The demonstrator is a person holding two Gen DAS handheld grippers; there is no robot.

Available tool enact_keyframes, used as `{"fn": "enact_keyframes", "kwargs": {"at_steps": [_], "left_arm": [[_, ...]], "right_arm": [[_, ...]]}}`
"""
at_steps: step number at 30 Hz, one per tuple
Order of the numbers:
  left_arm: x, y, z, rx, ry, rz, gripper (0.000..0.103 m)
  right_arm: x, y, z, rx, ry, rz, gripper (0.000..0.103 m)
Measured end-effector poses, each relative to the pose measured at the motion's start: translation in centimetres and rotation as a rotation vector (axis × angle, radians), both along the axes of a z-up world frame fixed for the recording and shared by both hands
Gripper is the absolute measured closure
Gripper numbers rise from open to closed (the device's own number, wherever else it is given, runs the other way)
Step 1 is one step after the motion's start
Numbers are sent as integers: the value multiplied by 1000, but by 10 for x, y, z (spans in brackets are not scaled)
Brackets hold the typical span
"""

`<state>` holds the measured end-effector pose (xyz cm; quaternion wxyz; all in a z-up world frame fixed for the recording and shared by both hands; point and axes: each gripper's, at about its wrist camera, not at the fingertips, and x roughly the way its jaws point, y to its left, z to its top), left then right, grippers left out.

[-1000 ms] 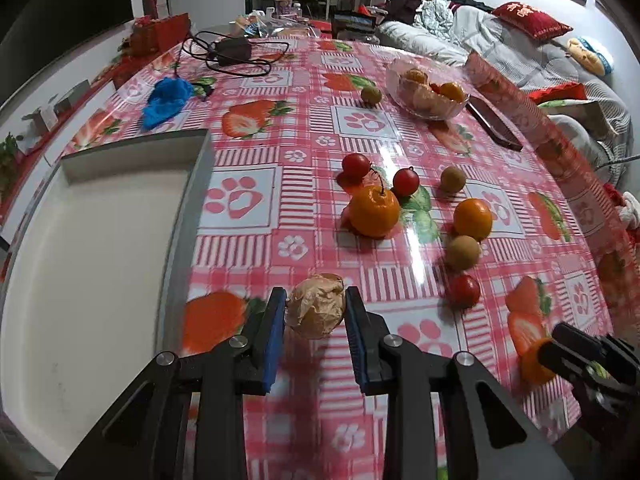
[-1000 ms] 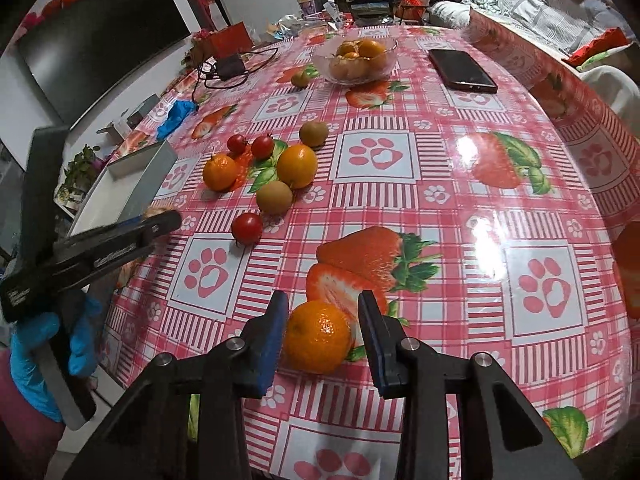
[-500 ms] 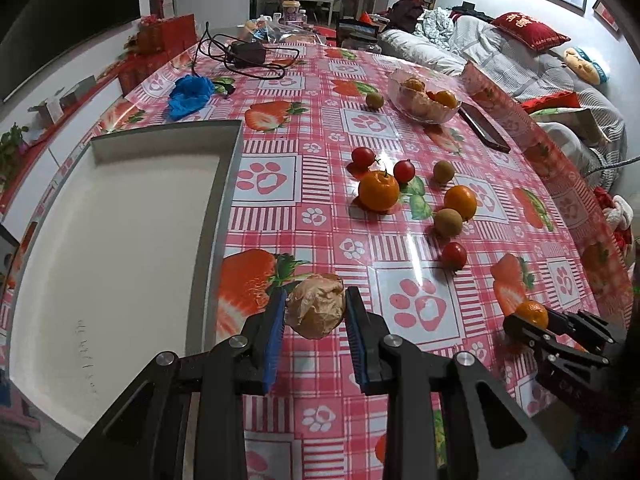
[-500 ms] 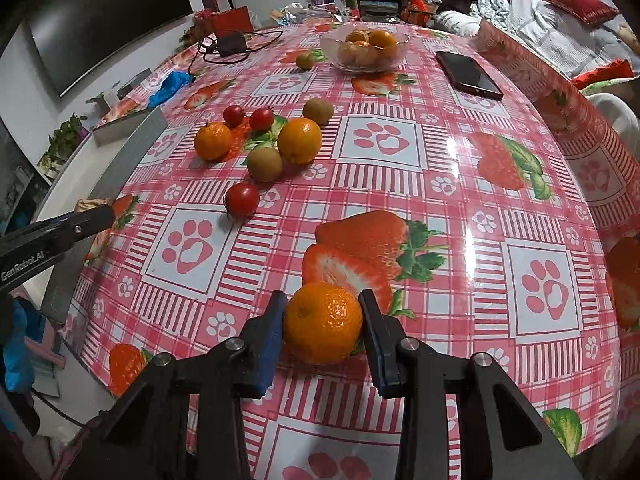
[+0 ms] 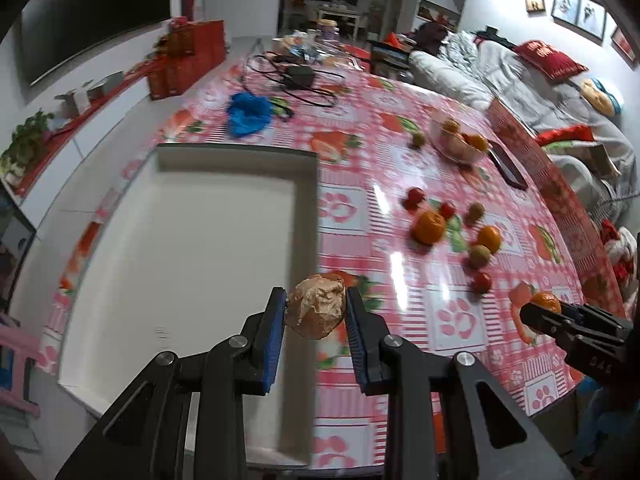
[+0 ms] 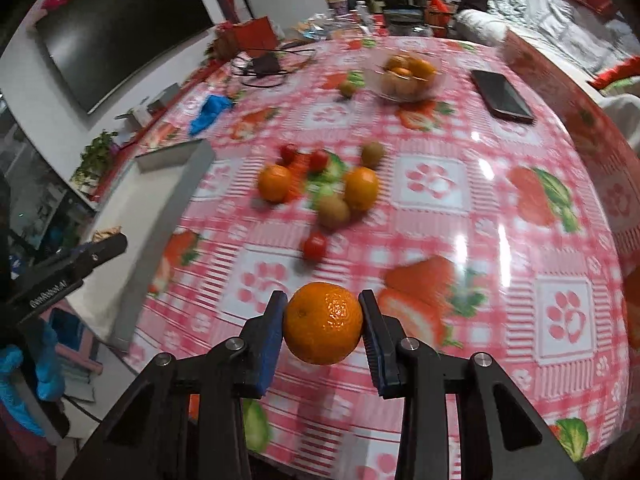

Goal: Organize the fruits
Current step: 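Carry both fruits into the white tray and open both grippers to release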

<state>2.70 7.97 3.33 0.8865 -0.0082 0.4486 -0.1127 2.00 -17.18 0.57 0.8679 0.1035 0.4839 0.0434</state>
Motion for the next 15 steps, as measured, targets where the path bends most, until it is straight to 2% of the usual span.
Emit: {"fn": "enact_keyframes", "kwargs": {"at_steps": [9, 15], "left_arm": [[6, 68, 14, 5, -23, 113, 71], [8, 97, 2, 19, 3, 163, 71]], "right_arm": [[36, 76, 19, 29, -16, 160, 65], [55, 132, 19, 27, -13, 274, 65]]}}
